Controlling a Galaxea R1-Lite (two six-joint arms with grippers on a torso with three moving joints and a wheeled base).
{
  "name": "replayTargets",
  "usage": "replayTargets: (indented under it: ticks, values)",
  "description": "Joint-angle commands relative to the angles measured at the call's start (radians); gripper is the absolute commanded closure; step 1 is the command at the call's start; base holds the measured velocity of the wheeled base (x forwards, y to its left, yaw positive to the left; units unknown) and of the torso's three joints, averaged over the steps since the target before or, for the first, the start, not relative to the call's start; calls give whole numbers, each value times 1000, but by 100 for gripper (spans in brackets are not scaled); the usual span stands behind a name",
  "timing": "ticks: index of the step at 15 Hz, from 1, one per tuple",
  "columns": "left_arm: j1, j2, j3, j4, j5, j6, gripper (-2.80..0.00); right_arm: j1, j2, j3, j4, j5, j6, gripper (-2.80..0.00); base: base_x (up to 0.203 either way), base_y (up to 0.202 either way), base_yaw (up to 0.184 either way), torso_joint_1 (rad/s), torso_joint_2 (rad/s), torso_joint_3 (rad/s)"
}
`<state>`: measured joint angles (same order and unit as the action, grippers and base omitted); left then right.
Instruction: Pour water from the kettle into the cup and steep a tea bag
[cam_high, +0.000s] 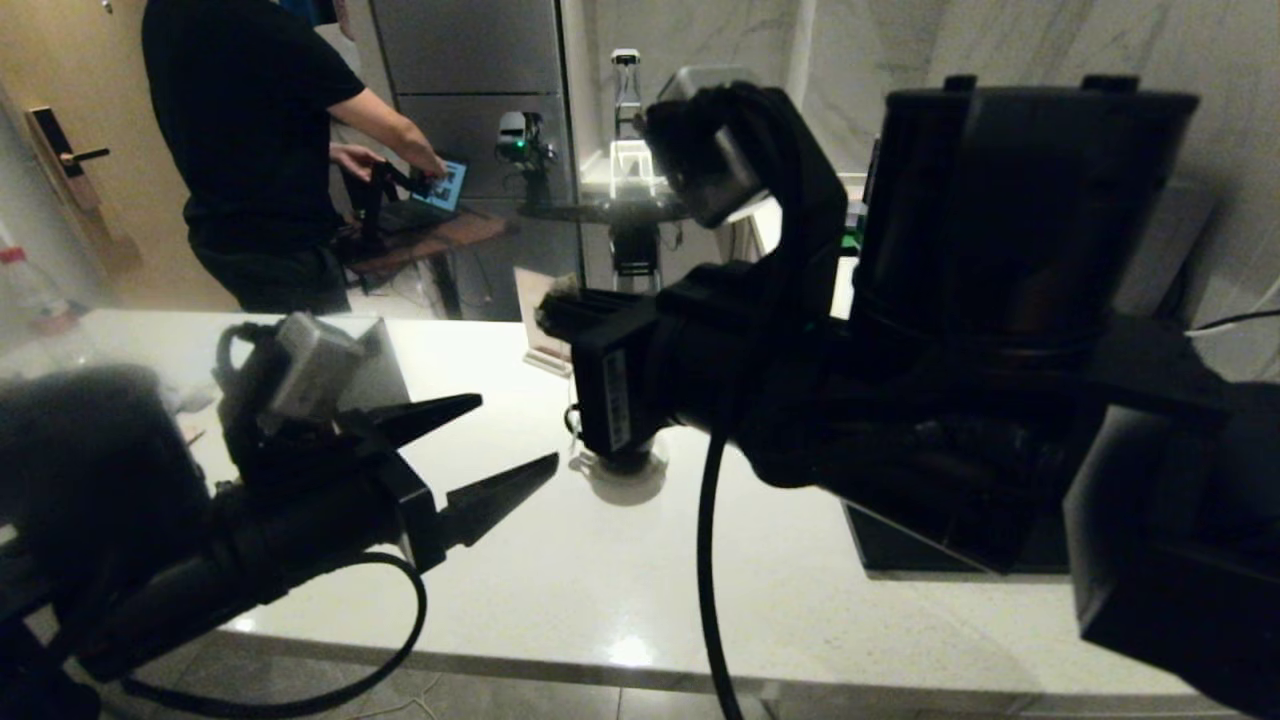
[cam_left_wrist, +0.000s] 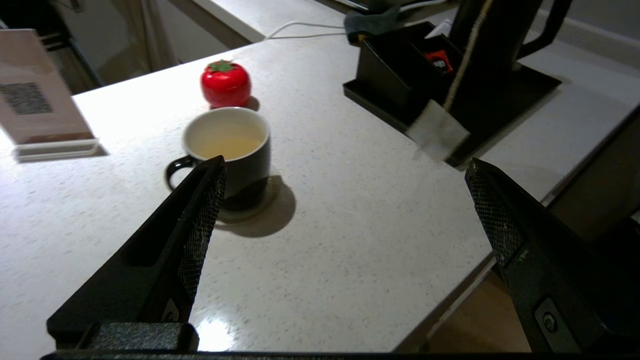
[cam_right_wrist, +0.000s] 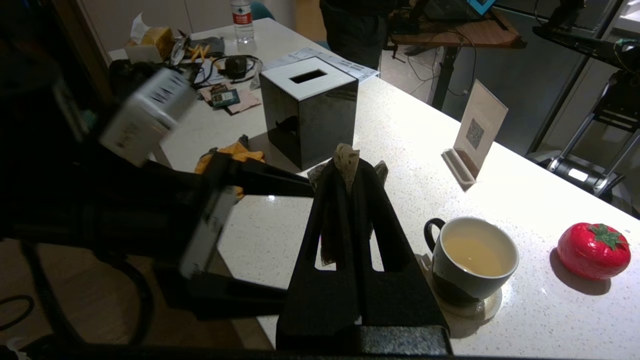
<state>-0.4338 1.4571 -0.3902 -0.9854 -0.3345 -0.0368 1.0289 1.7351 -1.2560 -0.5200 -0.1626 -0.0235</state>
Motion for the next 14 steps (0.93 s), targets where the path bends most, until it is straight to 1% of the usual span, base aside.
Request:
replayTargets:
  ticks: [1,8,12,14]
  values:
    - [-22,63,-4,-19,-3,0,-280,1,4,0,-3,-2,-1,0,0,0,0,0,0,0]
    - [-35,155,-98,-21,-3,1,-280,7,5,9,-3,0,1,0,0,0,0,0,0,0]
    - [-61,209,-123,-74,-3,-3,-280,7,6,14,-3,0,1,0,0,0,0,0,0,0]
    - [-72,220,-133,-78,-3,-3,-280,7,6,20,-3,0,2,0,0,0,0,0,0,0]
